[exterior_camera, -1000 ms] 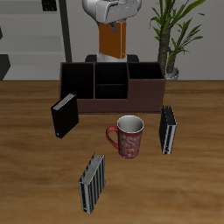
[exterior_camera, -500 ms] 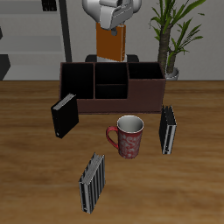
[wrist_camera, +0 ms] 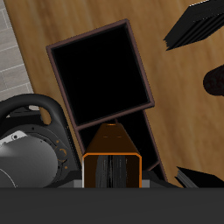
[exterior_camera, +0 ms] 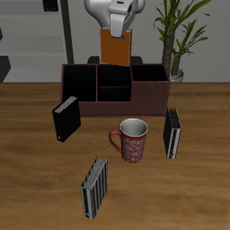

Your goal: Place the orange book into the back desk caddy's back compartment

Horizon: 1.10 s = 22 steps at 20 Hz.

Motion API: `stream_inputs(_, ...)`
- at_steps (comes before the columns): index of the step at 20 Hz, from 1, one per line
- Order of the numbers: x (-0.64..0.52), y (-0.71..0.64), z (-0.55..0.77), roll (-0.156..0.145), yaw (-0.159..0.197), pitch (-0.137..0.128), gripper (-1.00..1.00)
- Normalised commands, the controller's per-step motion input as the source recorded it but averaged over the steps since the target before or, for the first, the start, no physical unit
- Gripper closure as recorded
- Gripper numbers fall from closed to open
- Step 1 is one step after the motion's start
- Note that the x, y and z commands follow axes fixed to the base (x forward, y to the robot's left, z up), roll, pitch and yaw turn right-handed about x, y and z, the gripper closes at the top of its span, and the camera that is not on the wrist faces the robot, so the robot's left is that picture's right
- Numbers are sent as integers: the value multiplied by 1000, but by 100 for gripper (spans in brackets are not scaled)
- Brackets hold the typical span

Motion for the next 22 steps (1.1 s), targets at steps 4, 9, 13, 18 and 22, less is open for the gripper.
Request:
stream_inputs(4, -18, 48, -325, -9, 158, 114, 100)
stream_inputs(9, -13, 4, -257, -12, 103, 119, 100)
stream_inputs(13, -45, 31, -104, -8, 50, 48, 100)
stream_inputs(18, 18, -62, 33, -29, 46, 12, 100)
stream_inputs(22, -64, -42, 3, -8, -22, 5, 100)
